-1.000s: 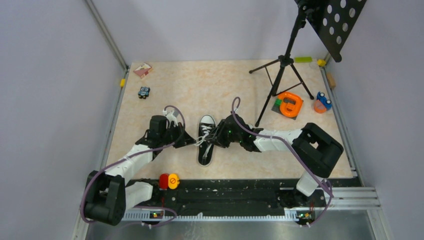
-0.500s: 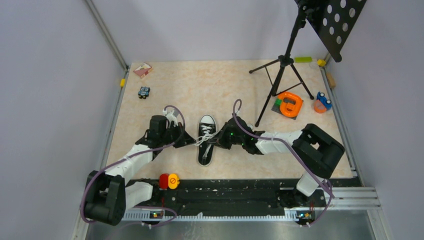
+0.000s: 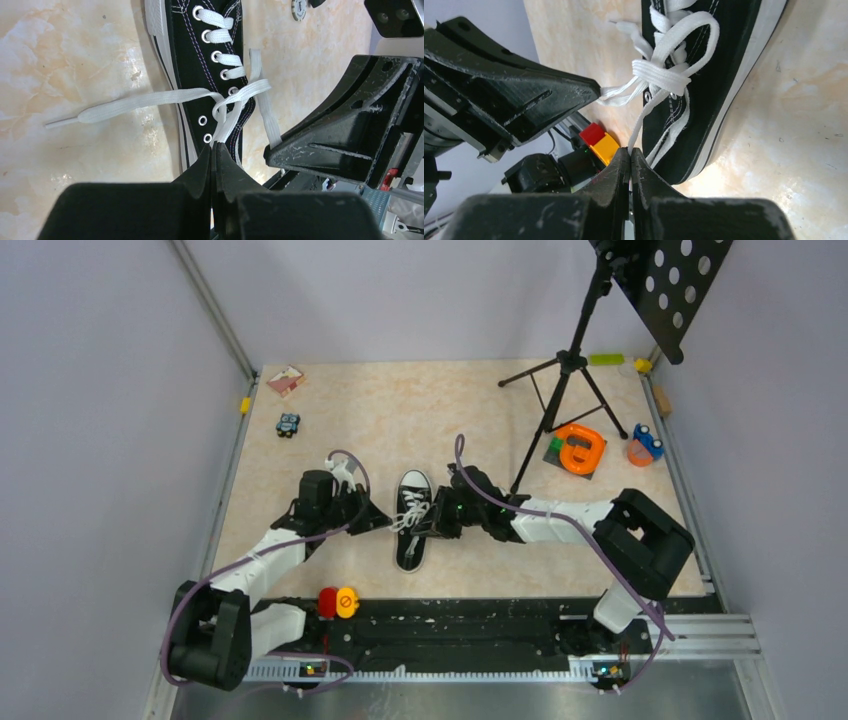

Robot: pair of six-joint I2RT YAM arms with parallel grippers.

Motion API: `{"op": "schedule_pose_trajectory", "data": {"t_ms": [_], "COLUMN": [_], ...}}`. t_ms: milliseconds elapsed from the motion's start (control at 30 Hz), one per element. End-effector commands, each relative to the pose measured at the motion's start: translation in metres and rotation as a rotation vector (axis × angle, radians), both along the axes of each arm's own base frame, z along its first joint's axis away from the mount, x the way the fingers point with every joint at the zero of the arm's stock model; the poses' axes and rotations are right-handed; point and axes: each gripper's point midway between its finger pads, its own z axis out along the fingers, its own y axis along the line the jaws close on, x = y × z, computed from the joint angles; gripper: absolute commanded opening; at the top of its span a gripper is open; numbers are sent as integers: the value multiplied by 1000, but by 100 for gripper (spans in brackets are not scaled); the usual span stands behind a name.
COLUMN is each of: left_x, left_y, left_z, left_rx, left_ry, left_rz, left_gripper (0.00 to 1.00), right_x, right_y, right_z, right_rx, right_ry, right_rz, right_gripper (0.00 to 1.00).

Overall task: Tie the shoes
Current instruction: Tie the shoelace on the shoe.

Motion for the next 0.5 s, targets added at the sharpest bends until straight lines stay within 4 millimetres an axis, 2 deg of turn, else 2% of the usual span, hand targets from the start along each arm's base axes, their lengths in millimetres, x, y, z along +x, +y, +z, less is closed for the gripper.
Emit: {"op": "schedule_pose_trajectory", "data": {"t_ms": [0, 467], "left_x": [13, 14], "left_y": [-3, -3], "left_z": [10, 10], "left_rx": [-16, -17], "left_ry": [-58, -56], "left_rz": [5, 6], "left_gripper": [0, 0], "right_x": [-3, -14], "right_y": [4, 0], "right_z": [19, 6], "right_rx": [19, 18], "right_ry": [-35, -3], "right_rz": [69, 98], "right_gripper": [0, 0]}}
